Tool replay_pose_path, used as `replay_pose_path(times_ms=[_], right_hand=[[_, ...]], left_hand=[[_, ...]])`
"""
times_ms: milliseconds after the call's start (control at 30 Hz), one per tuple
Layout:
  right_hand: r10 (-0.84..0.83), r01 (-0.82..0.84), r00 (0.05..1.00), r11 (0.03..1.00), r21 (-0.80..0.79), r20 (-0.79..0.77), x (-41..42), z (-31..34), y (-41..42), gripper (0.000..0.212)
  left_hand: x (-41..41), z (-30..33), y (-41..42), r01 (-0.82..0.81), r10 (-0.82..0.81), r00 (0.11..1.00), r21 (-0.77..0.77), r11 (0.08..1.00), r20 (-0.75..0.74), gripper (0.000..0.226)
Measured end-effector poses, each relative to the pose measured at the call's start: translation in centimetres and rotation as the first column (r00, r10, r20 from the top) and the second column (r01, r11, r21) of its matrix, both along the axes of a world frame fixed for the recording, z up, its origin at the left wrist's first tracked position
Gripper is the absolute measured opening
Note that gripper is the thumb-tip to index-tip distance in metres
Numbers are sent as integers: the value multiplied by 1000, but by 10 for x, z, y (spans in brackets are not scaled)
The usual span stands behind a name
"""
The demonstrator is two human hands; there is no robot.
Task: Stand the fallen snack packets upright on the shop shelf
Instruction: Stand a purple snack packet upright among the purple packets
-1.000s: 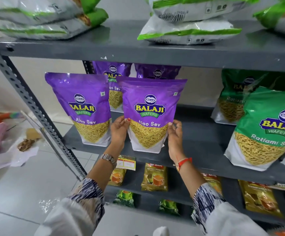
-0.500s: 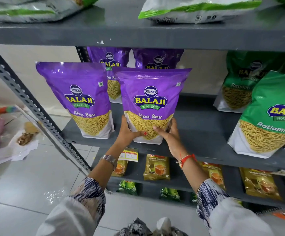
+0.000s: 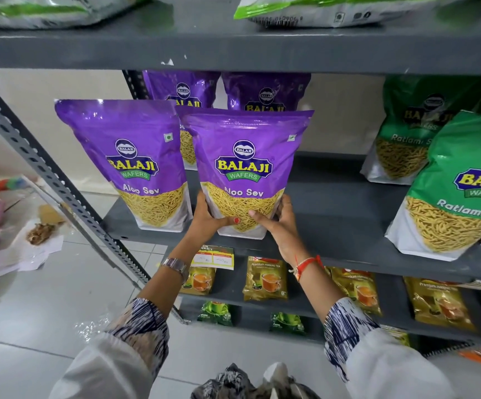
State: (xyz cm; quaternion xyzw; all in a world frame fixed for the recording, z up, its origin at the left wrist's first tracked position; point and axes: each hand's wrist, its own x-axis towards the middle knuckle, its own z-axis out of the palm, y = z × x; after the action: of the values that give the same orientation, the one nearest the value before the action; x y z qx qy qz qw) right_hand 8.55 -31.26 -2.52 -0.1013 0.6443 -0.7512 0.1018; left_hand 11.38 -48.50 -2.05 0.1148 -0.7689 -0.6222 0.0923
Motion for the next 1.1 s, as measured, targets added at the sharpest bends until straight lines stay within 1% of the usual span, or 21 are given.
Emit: replay_pose_path(times_ms=[100, 233, 300, 367, 433, 500, 567, 667, 733, 767, 833, 867, 900, 933, 967, 1033, 1067, 1100], right_hand=[[7, -7, 1000, 1000, -4, -1, 3, -3, 1, 54], [-6, 6, 1000, 1000, -12, 1, 5, -4, -2, 58], [-9, 9, 1000, 1000, -9, 3, 7, -4, -2, 63], [-25, 25, 1000, 1000, -10, -9, 9, -5, -2, 67], [-58, 57, 998, 998, -29, -17, 13, -6, 1, 72], [-95, 94, 995, 995, -41, -19, 20, -9, 7, 75], [-166, 166, 986, 985, -39, -7, 29, -12, 17, 71], [-304, 304, 952, 948, -92, 16, 40, -17, 41, 60], [-432, 432, 901, 893, -124, 34, 43, -21, 66, 52], [-503, 505, 863, 852, -137, 50, 43, -22, 79, 48], [-653, 658, 752, 734, -168, 91, 40, -23, 110, 40], [-717, 723, 688, 667, -177, 111, 37, -24, 126, 37], [-773, 779, 624, 601, -182, 116, 34, -23, 146, 36], [-811, 815, 574, 552, -176, 114, 30, -23, 166, 35], [-835, 836, 541, 522, -165, 100, 27, -22, 184, 36], [-855, 852, 517, 509, -120, 39, 19, -19, 223, 40], [-848, 845, 530, 527, -88, 8, 14, -17, 242, 45], [-822, 820, 569, 568, -63, -7, 8, -12, 257, 52]], left_hand=[[3, -5, -1, 15, -15, 1000, -2, 1000, -28, 85], [6, -7, -4, 38, -37, 999, 43, 998, -10, 88], [9, -8, -4, 29, -29, 1000, 43, 999, -7, 102], [13, -9, -1, -11, 12, 1000, 26, 1000, -20, 111], [19, -12, 5, -85, 86, 993, 16, 996, -74, 113], [27, -16, 17, -169, 173, 977, 38, 985, -127, 115], [39, -21, 37, -249, 249, 952, 20, 968, -180, 115], [53, -23, 78, -364, 323, 893, -78, 928, -315, 107], [56, -20, 112, -412, 370, 865, -59, 909, -339, 95], [56, -20, 128, -412, 367, 856, -53, 910, -363, 89], [50, -24, 158, -362, 294, 864, -96, 927, -410, 77], [46, -25, 169, -301, 222, 881, -134, 944, -417, 72], [38, -25, 185, -216, 134, 902, -162, 963, -411, 69], [29, -25, 199, -121, 48, 923, -169, 978, -383, 66], [19, -23, 212, -24, -27, 939, -144, 989, -343, 64], [-1, -14, 243, 145, -151, 953, -43, 989, -261, 67], [-14, -10, 258, 211, -204, 954, 5, 978, -220, 71], [-27, -7, 271, 262, -250, 952, 46, 964, -178, 75]])
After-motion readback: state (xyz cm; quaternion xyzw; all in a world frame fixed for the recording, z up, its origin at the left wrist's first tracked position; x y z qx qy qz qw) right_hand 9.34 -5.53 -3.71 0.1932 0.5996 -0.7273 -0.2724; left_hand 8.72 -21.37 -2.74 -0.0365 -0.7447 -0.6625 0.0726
